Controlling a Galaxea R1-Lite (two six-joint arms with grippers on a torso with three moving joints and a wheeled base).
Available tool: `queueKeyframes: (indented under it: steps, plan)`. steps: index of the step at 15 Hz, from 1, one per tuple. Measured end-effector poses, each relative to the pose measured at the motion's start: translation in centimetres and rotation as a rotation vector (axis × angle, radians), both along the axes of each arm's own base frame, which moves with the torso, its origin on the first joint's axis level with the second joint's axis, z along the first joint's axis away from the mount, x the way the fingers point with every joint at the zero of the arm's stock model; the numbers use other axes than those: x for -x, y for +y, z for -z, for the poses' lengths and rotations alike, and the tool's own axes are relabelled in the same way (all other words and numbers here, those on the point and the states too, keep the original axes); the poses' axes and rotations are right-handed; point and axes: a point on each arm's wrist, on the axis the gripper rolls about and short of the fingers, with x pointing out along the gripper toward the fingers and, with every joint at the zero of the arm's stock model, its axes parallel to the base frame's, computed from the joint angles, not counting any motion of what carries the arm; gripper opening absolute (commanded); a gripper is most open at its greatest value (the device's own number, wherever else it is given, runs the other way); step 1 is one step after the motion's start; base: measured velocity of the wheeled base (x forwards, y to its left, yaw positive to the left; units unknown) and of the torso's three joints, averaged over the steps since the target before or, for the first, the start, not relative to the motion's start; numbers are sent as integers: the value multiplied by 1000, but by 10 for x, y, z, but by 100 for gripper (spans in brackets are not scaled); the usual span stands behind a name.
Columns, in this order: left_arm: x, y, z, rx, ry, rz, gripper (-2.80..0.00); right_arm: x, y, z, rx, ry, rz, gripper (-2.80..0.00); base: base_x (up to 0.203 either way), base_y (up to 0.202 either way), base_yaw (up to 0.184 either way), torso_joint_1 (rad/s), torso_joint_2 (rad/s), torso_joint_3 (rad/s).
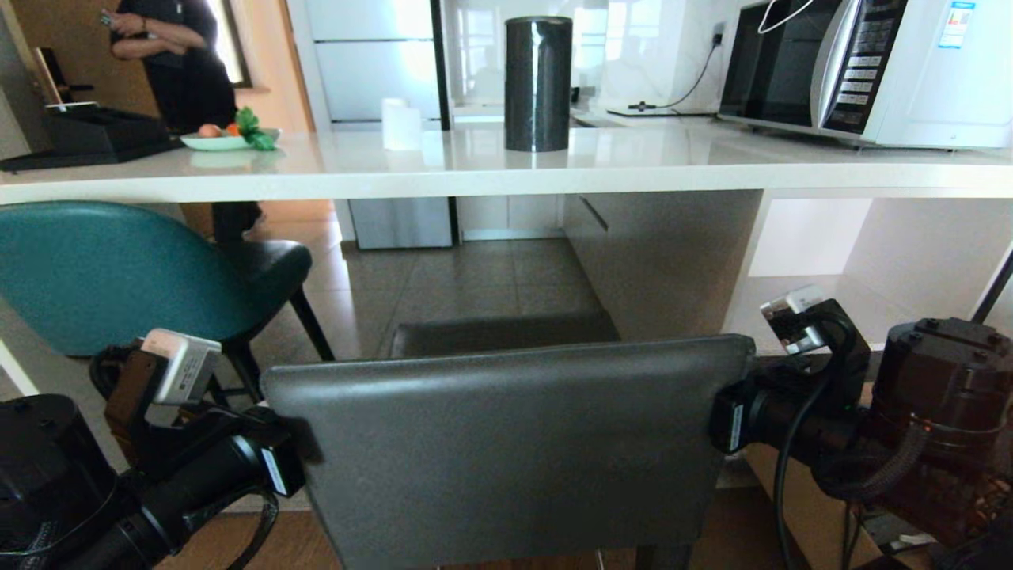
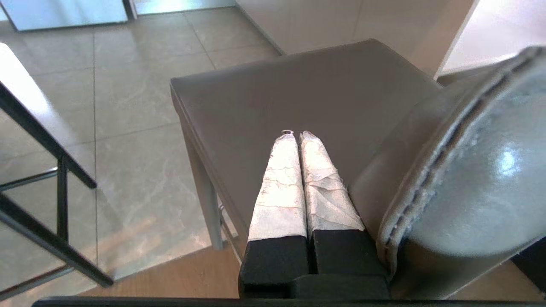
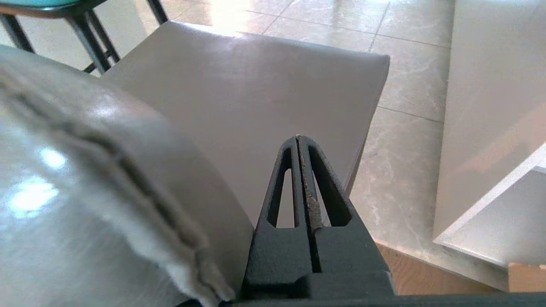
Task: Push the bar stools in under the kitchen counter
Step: Push the gray chair back under the dining table
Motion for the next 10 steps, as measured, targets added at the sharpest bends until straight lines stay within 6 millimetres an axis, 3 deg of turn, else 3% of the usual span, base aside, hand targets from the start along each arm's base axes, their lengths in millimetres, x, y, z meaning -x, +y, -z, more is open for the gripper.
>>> queueKeyframes:
  steps: [6,10]
  plan:
    - [-49,-11,-5,-31,-38,-48,-280,8,-15,7,5,21,5,-280,0,0,0,0,0,0]
    - [-60,-23,-1,-48,-37,-24,-280,6,-27,11,6,31,44,-280,0,0,0,0,0,0]
